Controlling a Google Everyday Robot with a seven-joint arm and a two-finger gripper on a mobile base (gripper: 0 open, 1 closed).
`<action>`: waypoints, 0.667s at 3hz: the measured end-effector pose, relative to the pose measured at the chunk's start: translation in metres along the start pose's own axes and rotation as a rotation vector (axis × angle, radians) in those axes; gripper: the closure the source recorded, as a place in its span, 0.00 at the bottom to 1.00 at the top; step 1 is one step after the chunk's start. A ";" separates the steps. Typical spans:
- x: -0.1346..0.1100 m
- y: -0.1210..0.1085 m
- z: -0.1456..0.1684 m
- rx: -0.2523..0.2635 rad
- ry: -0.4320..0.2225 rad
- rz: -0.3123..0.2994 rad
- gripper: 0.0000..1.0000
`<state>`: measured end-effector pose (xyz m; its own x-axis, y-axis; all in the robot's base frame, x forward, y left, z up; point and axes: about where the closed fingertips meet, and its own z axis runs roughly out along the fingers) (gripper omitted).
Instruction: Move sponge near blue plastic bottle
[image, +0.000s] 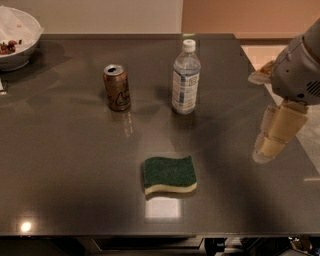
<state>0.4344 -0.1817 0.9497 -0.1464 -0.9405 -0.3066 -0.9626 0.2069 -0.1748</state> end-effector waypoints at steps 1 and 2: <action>-0.021 0.023 0.028 -0.041 -0.061 -0.058 0.00; -0.043 0.046 0.064 -0.102 -0.090 -0.120 0.00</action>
Offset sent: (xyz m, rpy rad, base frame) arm -0.0368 0.1076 -0.0981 0.1020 0.1040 0.2612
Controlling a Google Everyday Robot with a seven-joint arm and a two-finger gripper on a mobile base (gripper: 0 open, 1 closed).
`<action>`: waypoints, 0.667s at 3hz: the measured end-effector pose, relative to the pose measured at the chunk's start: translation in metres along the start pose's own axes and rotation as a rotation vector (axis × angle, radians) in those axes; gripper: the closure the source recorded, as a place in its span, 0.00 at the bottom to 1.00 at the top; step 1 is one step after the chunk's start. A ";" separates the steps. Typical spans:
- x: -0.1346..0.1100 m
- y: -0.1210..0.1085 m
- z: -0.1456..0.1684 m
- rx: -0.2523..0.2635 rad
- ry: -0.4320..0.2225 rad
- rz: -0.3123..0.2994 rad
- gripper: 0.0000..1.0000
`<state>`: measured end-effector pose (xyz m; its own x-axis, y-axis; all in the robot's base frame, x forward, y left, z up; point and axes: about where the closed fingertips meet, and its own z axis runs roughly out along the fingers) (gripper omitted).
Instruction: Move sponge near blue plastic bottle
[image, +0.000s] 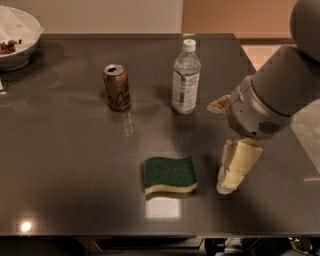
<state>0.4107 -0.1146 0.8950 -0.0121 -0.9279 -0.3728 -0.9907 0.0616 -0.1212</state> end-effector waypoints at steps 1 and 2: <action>-0.015 0.014 0.032 -0.058 -0.020 -0.039 0.00; -0.025 0.023 0.054 -0.097 -0.029 -0.058 0.00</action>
Offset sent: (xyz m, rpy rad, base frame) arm -0.0216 0.0682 -0.0698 0.0364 0.1151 0.1372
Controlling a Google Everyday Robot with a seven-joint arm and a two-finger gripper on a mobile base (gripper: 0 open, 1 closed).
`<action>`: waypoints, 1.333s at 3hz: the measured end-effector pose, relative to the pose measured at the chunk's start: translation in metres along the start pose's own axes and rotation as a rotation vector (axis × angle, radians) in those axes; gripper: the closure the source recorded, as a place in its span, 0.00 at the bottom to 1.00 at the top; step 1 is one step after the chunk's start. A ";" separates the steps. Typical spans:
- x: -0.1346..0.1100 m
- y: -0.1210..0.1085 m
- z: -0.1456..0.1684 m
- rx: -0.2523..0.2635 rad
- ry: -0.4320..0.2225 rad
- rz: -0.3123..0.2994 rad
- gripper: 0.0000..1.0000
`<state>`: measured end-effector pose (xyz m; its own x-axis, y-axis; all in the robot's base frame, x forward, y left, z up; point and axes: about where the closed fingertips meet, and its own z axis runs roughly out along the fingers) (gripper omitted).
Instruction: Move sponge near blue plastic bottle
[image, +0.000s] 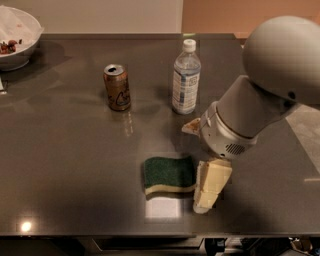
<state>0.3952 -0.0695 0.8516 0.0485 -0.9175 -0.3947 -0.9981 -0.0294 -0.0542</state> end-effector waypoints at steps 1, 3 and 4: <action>-0.007 0.003 0.016 -0.022 -0.005 -0.008 0.00; -0.007 0.002 0.026 -0.038 0.000 -0.018 0.41; -0.005 -0.003 0.021 -0.024 0.004 -0.014 0.65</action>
Offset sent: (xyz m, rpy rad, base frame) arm -0.0002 0.0183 -0.0335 -0.0026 0.0503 0.0277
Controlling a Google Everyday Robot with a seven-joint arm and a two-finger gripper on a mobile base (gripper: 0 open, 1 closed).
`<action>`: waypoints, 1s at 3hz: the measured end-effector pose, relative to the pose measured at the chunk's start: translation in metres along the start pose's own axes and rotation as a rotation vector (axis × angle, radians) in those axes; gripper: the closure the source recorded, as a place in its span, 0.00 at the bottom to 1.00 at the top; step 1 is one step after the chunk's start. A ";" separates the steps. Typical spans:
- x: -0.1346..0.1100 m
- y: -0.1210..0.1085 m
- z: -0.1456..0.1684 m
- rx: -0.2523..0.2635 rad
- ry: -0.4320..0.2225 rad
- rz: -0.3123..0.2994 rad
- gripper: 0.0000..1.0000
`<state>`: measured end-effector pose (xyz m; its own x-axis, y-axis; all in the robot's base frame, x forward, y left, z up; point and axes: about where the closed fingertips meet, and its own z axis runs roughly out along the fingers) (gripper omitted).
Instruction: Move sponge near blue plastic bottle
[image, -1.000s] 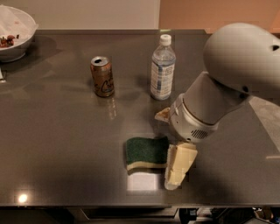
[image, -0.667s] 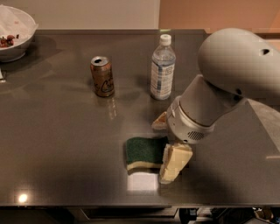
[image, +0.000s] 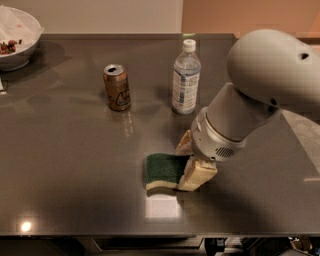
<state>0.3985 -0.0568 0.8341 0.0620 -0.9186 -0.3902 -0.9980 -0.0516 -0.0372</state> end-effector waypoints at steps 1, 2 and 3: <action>0.012 -0.016 -0.017 0.045 0.016 0.041 0.89; 0.034 -0.041 -0.040 0.100 0.037 0.113 1.00; 0.061 -0.070 -0.055 0.138 0.059 0.172 1.00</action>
Offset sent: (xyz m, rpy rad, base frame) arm 0.0795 -0.0868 0.0427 -0.0522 -0.0801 -0.2739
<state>0.4716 -0.1304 0.8634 -0.1138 -0.9308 -0.3473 -0.9821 0.1582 -0.1023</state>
